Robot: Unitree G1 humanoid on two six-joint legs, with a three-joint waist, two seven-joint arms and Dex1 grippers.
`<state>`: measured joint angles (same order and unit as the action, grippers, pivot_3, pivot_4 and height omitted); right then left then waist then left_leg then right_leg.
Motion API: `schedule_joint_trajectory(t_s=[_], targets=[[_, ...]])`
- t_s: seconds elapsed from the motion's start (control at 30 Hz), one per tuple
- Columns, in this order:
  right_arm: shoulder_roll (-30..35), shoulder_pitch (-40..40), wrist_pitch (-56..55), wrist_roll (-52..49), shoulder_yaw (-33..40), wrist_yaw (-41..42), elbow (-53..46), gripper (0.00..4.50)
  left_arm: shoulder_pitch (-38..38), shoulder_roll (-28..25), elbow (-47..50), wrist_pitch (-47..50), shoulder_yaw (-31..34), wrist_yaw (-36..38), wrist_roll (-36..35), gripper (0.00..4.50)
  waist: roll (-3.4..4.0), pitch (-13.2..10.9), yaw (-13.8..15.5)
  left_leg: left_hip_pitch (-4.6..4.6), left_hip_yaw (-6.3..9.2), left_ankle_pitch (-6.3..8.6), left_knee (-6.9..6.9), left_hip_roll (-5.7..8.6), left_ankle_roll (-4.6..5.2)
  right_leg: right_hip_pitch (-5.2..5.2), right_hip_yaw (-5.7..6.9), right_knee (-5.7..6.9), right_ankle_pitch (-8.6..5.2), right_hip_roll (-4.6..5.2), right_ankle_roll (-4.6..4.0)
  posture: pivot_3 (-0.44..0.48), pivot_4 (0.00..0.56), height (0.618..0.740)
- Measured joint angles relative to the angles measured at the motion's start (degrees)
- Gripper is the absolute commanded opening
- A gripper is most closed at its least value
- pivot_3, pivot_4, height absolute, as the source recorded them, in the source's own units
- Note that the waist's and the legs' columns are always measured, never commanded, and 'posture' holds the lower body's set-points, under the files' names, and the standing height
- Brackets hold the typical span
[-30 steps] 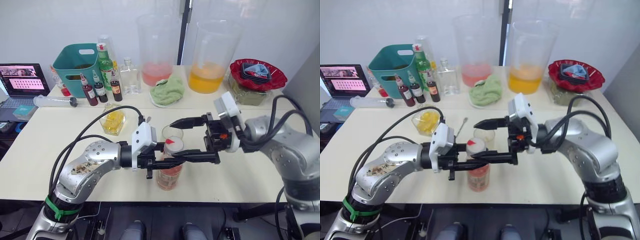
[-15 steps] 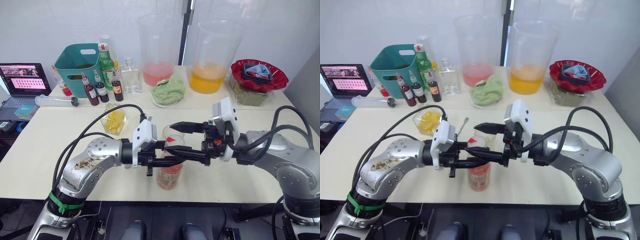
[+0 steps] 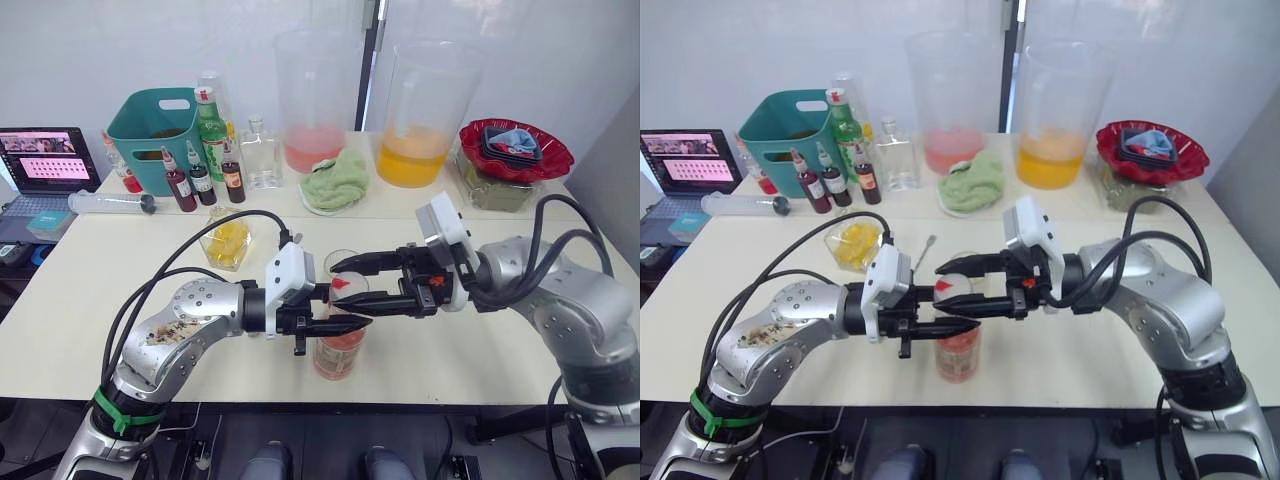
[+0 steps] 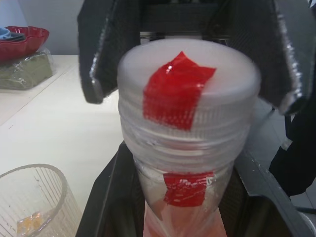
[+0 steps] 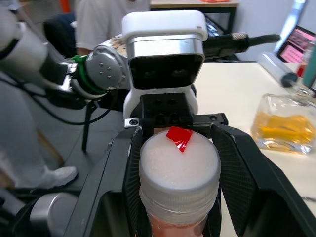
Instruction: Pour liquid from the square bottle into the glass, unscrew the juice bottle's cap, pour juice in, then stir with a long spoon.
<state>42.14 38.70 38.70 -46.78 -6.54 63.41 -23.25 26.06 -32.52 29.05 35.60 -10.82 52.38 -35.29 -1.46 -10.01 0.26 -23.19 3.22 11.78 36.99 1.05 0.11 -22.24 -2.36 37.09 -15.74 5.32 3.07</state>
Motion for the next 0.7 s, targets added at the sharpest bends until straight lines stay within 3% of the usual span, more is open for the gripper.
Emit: schedule_joint_trajectory(t_s=[0.27, 0.7], targets=[[-1.0, 8.4, -8.8, 5.3, -5.3, 18.2, 12.6, 1.66, -0.1, -0.1, 1.6, 0.5, -0.6, -1.1, 0.1, 1.43, 0.00, 0.0, 0.0, -0.04, 0.05, 0.01, -0.01, 0.02, 0.01, -0.03, 0.02, 0.01, 0.00, 0.03, 0.00, 0.000, 0.150, 0.740], [-2.2, 8.7, -8.8, 6.3, -5.0, 19.9, 13.8, 1.66, -0.2, -0.1, 1.6, 0.5, -0.7, -1.5, 0.1, 1.43, 0.00, 0.0, 0.1, -0.03, 0.07, 0.01, -0.01, 0.02, 0.01, -0.03, 0.02, 0.01, 0.00, 0.04, -0.01, 0.000, 0.150, 0.740]])
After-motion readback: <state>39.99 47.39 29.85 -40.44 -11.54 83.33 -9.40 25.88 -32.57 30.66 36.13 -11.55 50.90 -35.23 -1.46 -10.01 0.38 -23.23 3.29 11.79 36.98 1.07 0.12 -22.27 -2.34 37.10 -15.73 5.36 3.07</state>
